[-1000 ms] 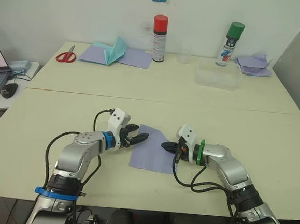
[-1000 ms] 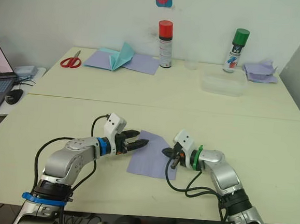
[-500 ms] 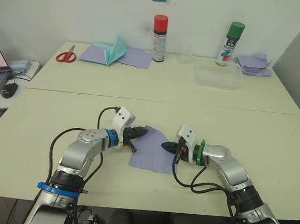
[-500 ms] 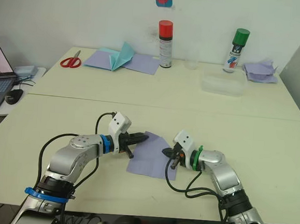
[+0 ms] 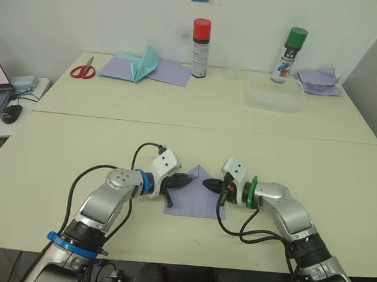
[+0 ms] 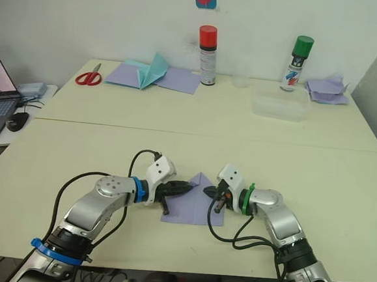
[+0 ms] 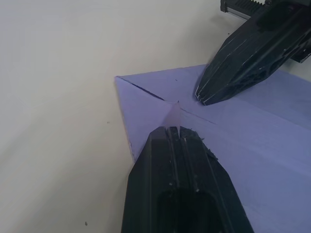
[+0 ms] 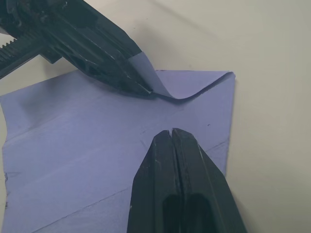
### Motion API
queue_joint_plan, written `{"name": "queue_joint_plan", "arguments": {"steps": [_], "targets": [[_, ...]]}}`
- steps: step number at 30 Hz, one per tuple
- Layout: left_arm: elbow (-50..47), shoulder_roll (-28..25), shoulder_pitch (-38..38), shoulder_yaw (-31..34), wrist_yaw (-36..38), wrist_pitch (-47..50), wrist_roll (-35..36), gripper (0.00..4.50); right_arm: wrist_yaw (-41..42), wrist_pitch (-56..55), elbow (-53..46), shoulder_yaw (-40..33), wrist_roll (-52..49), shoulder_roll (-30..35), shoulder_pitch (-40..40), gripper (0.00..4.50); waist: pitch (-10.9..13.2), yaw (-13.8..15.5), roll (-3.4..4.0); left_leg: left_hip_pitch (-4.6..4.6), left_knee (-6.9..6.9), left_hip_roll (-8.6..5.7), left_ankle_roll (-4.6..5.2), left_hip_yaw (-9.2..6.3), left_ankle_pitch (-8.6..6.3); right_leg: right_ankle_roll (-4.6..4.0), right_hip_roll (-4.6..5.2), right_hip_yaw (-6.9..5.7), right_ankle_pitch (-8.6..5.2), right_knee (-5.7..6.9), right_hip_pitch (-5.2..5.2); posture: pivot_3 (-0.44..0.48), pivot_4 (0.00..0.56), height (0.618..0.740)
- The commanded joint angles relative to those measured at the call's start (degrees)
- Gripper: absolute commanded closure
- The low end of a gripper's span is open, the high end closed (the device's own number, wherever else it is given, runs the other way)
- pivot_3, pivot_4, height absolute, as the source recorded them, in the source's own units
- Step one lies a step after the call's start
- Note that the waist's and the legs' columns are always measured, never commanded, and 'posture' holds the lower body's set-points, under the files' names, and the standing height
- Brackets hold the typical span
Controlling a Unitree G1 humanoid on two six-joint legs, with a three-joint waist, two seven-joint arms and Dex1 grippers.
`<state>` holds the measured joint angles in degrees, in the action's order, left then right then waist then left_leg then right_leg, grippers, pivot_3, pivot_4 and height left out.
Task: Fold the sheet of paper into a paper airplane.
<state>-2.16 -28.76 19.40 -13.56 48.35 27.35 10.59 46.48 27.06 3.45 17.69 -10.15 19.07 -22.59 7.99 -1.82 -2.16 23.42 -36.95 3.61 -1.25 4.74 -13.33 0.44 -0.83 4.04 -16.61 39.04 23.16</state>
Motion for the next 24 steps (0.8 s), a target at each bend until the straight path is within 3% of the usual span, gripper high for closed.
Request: {"name": "queue_joint_plan", "arguments": {"steps": [1, 7, 15, 24], "targets": [[0.59, 0.65, 0.9, -1.3, 0.15, -0.93, -1.22, 4.45, -0.37, 1.87, 1.05, 1.34, 1.51, 0.45, 0.86, 4.5, 0.0, 0.01, 0.0, 0.0, 0.0, 0.0, 0.0, 0.0, 0.0, 0.0, 0.0, 0.0, 0.0, 0.0, 0.0, 0.0, 0.15, 0.74], [3.46, 0.04, 2.23, -3.29, 0.84, -2.5, -4.17, 4.45, 0.38, 2.54, -0.44, -0.8, -1.27, -0.42, 0.26, 4.5, 0.0, 0.05, 0.0, 0.0, -0.03, -0.02, 0.0, 0.0, 0.0, 0.17, 0.0, -0.01, -0.09, 0.0, -0.03, 0.0, 0.15, 0.74], [4.38, -0.02, 2.29, -3.28, 1.97, -3.53, -4.62, 4.45, -4.32, 5.18, 3.03, -7.07, -5.14, -6.6, -4.84, 4.5, 0.03, 0.16, 0.04, 0.04, -0.03, -0.03, 0.0, 0.0, 0.0, 0.11, 0.01, -0.01, -0.06, 0.0, 0.0, 0.0, 0.15, 0.74], [4.97, -0.04, 2.5, -3.03, 2.37, -4.04, -5.18, 4.45, -3.86, 0.6, 14.15, -3.14, -0.46, -8.59, -9.85, 4.5, 0.04, 0.07, 0.06, 0.03, -0.03, -0.03, 0.01, 0.02, 0.0, -0.02, 0.02, -0.01, 0.02, 0.02, 0.02, 0.0, 0.15, 0.74]]}}
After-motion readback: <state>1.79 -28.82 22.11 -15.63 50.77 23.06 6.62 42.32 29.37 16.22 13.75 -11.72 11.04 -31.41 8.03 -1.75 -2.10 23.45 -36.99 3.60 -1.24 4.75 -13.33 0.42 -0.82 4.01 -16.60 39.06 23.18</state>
